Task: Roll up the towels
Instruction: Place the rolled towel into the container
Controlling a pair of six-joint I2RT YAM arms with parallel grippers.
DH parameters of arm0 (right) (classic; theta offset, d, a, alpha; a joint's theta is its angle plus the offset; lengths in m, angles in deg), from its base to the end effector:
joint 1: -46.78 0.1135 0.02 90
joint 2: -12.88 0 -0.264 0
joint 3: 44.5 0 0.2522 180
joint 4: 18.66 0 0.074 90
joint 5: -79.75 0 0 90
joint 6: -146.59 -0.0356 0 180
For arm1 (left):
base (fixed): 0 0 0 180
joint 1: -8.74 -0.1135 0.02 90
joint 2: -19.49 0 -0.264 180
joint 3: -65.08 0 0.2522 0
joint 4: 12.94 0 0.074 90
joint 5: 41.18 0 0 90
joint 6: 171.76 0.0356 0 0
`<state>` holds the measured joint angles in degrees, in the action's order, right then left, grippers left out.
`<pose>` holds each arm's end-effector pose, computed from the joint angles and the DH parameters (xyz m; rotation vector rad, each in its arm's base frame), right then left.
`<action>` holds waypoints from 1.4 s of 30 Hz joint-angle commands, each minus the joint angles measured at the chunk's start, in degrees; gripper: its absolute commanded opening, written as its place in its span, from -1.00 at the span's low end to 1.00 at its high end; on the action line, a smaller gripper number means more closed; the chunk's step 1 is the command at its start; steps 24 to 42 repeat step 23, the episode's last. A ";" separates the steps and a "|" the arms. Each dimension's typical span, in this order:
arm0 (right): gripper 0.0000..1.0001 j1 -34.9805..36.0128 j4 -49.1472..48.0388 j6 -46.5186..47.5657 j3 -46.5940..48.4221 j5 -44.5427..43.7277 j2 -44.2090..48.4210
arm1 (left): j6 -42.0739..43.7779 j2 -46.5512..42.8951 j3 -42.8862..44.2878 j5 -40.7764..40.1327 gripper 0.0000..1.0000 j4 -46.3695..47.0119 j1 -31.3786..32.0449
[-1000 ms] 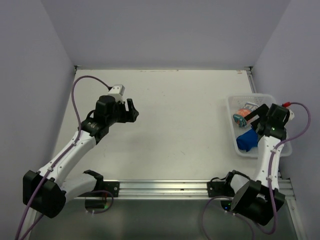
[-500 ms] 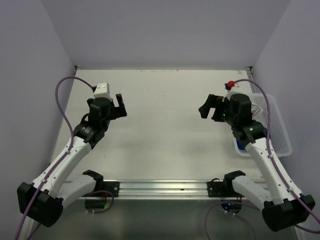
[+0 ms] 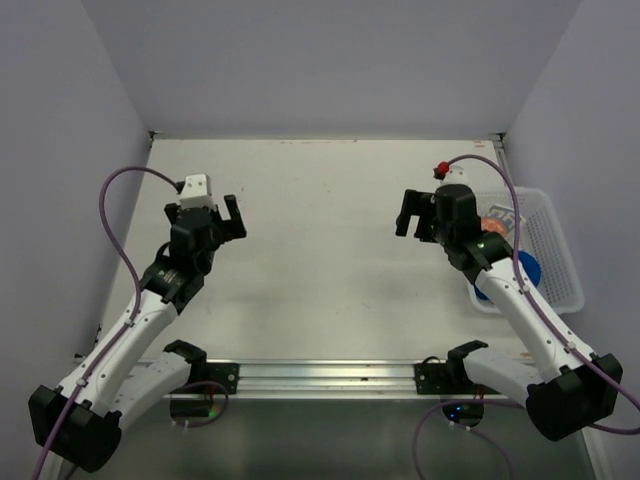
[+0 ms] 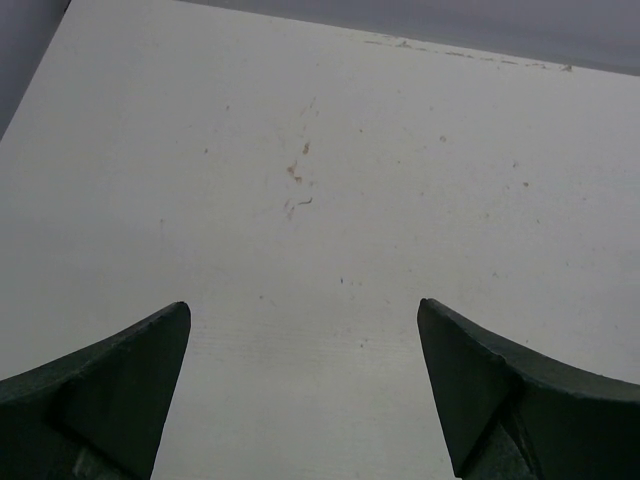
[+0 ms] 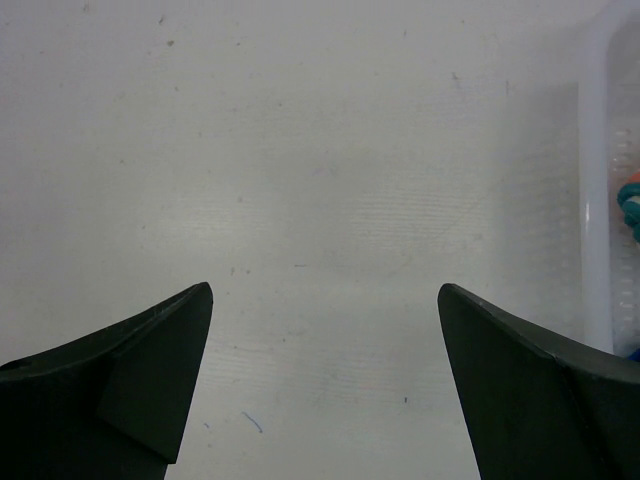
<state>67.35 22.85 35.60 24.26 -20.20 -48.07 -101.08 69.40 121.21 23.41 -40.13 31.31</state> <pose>0.2198 0.0759 0.3180 0.1083 2.1555 0.2338 0.1904 -0.0626 0.3048 -0.2378 1.8856 -0.0662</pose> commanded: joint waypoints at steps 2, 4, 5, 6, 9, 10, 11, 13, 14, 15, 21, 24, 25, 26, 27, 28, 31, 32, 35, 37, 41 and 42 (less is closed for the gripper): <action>0.98 0.08 -1.21 -0.80 -1.56 -8.06 0.83 | 2.61 0.00 0.87 -0.25 0.99 4.03 -0.07; 0.98 0.08 -2.17 -1.51 -2.18 -5.01 0.48 | 3.14 0.97 2.18 -0.52 0.99 2.37 -0.07; 0.98 0.08 -3.39 -1.77 -2.79 -3.33 0.22 | 3.31 1.85 2.63 -0.69 0.99 1.92 -0.07; 0.98 -0.01 -3.31 -2.12 -2.62 -3.40 -0.05 | 3.40 2.21 2.89 -0.78 0.99 1.66 -0.07; 0.98 0.08 -2.43 -2.99 -1.83 -4.46 0.04 | 3.32 2.47 3.33 -0.70 0.99 0.77 -0.07; 0.98 -0.01 -2.61 -3.17 -2.00 -4.28 0.04 | 3.31 2.21 3.16 -0.61 0.99 0.77 -0.07; 0.98 -0.01 -2.96 -3.26 -2.09 -4.20 0.04 | 3.31 2.03 3.16 -0.61 0.99 0.86 -0.07; 0.98 -0.01 -2.87 -3.88 -2.27 -4.37 0.30 | 3.49 1.68 2.90 -0.96 0.99 1.21 -0.07; 0.98 0.08 -2.96 -4.05 -2.53 -4.81 0.48 | 3.58 1.51 2.72 -1.39 0.99 1.48 -0.07; 0.98 -0.01 -3.05 -4.32 -2.62 -5.94 0.57 | 3.58 1.59 2.72 -1.57 0.99 1.48 -0.07; 0.98 -0.01 -3.32 -2.73 -3.67 -4.02 0.39 | 3.40 2.38 2.98 -0.69 0.99 0.78 -0.15; 0.98 -0.01 -3.14 -3.17 -3.59 -4.89 -0.13 | 3.40 2.56 3.07 -0.87 0.99 0.51 -0.07; 0.98 -0.01 -3.14 -3.17 -3.59 -4.89 -0.13 | 3.40 2.56 3.07 -0.87 0.99 0.51 -0.07; 0.98 -0.01 -3.14 -3.17 -3.59 -4.89 -0.13 | 3.40 2.56 3.07 -0.87 0.99 0.51 -0.07; 0.98 -0.01 -3.14 -3.17 -3.59 -4.89 -0.13 | 3.40 2.56 3.07 -0.87 0.99 0.51 -0.07; 0.98 -0.01 -3.14 -3.17 -3.59 -4.89 -0.13 | 3.40 2.56 3.07 -0.87 0.99 0.51 -0.07; 0.98 -0.01 -3.14 -3.17 -3.59 -4.89 -0.13 | 3.40 2.56 3.07 -0.87 0.99 0.51 -0.07; 0.98 -0.01 -3.14 -3.17 -3.59 -4.89 -0.13 | 3.40 2.56 3.07 -0.87 0.99 0.51 -0.07; 0.98 -0.01 -3.14 -3.17 -3.59 -4.89 -0.13 | 3.40 2.56 3.07 -0.87 0.99 0.51 -0.07; 0.98 -0.01 -3.14 -3.17 -3.59 -4.89 -0.13 | 3.40 2.56 3.07 -0.87 0.99 0.51 -0.07; 0.98 -0.01 -3.14 -3.17 -3.59 -4.89 -0.13 | 3.40 2.56 3.07 -0.87 0.99 0.51 -0.07; 0.98 -0.01 -3.14 -3.17 -3.59 -4.89 -0.13 | 3.40 2.56 3.07 -0.87 0.99 0.51 -0.07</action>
